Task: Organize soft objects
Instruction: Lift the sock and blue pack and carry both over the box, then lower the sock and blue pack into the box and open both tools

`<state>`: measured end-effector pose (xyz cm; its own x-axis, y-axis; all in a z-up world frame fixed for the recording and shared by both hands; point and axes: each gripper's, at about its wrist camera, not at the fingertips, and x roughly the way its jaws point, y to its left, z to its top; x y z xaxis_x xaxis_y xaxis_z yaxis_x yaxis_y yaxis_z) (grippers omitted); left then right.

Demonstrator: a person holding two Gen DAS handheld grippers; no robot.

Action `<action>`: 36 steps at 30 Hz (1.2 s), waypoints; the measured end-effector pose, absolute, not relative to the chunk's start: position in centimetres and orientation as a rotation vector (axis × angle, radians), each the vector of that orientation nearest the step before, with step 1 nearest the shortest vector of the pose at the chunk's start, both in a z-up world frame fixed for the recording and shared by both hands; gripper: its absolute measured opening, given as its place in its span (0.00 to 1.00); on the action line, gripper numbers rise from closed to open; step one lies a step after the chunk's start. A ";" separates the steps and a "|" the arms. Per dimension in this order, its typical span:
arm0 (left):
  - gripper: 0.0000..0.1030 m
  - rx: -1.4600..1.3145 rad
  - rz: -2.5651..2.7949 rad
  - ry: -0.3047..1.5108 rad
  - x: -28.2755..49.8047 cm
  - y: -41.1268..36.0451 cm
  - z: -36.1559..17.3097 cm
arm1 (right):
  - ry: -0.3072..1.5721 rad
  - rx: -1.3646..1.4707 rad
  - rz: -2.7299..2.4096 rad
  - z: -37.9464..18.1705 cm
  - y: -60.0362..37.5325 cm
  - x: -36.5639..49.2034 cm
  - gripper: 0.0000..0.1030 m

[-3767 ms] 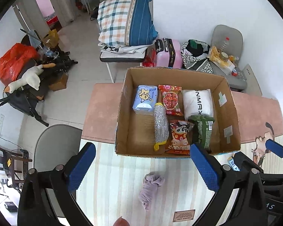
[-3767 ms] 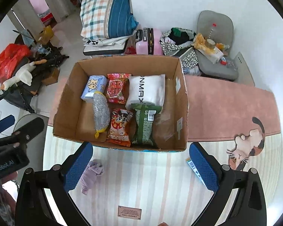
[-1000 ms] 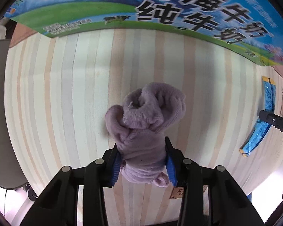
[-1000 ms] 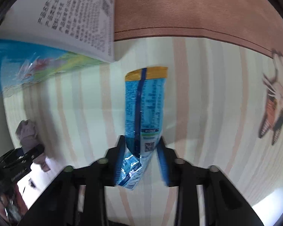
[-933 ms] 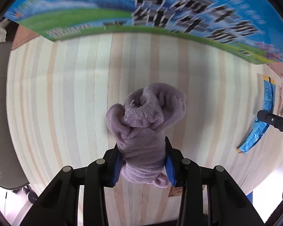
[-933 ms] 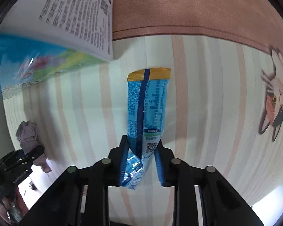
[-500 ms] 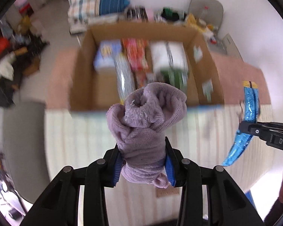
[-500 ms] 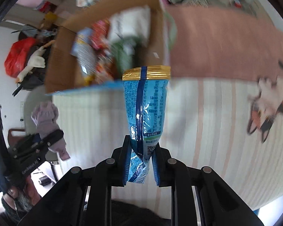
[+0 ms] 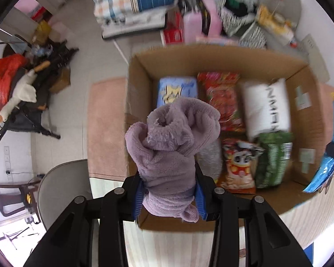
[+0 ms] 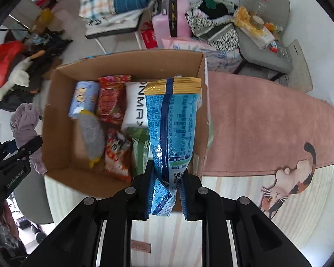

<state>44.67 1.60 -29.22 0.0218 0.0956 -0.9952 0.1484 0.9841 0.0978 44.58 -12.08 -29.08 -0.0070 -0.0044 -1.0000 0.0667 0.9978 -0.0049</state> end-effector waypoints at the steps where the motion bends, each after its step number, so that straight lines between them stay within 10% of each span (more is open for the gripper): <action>1: 0.34 0.190 -0.043 1.585 44.8 1.8 -30.3 | 1.592 0.038 -0.069 -30.1 -12.0 45.1 0.21; 17: 0.46 0.202 -0.038 1.696 46.5 1.0 -35.4 | 1.770 -0.076 -0.148 -39.7 -11.3 48.2 0.26; 21: 0.73 0.107 -0.092 1.702 46.5 1.1 -34.4 | 1.740 -0.062 -0.138 -39.0 -11.3 48.4 0.76; 28: 0.97 0.045 -0.085 1.616 45.8 1.4 -31.9 | 1.713 -0.036 -0.101 -37.7 -10.9 47.7 0.94; 36: 0.97 0.014 -0.058 1.516 43.5 2.3 -29.9 | 1.635 -0.034 -0.104 -37.3 -9.9 44.8 1.00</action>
